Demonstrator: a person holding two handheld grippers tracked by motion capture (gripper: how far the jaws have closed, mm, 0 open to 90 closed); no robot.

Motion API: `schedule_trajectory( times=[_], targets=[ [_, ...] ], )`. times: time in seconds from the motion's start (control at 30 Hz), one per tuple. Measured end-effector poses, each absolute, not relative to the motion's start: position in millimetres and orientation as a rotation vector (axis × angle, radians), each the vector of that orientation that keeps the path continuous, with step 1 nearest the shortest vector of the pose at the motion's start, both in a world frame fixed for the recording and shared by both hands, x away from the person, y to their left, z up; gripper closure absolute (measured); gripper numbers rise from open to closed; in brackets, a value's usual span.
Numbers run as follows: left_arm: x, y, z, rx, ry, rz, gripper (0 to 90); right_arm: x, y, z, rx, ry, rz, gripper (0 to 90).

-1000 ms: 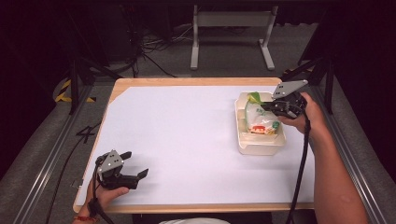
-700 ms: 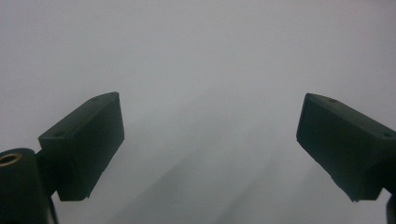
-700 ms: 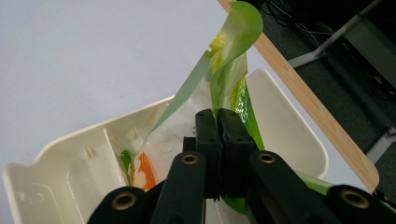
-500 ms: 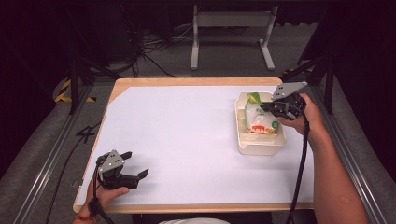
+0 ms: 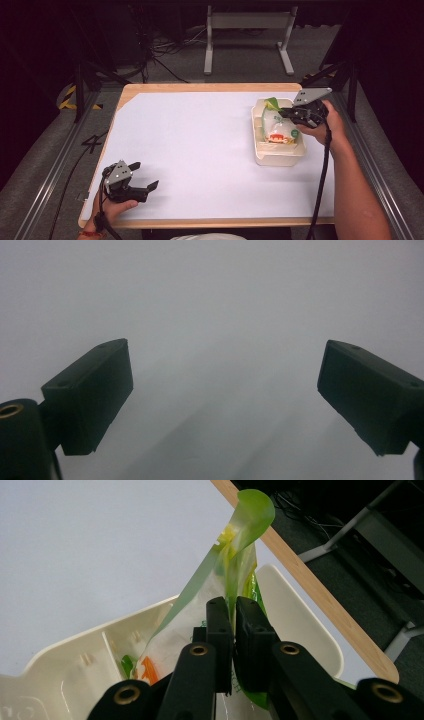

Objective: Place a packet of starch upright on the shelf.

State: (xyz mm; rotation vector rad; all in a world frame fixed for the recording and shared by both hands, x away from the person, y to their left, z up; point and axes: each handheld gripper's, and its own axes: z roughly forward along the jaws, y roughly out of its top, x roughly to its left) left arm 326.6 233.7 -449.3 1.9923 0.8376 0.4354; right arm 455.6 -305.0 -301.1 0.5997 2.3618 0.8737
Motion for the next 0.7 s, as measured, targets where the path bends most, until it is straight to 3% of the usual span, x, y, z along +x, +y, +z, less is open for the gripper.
schedule_trajectory(
  times=[0.7],
  targets=[
    [337.4,226.1,-447.4,2.002,0.799,0.418,8.5,449.8,-299.6,-298.0,0.628,2.296,0.864,80.8]
  ],
)
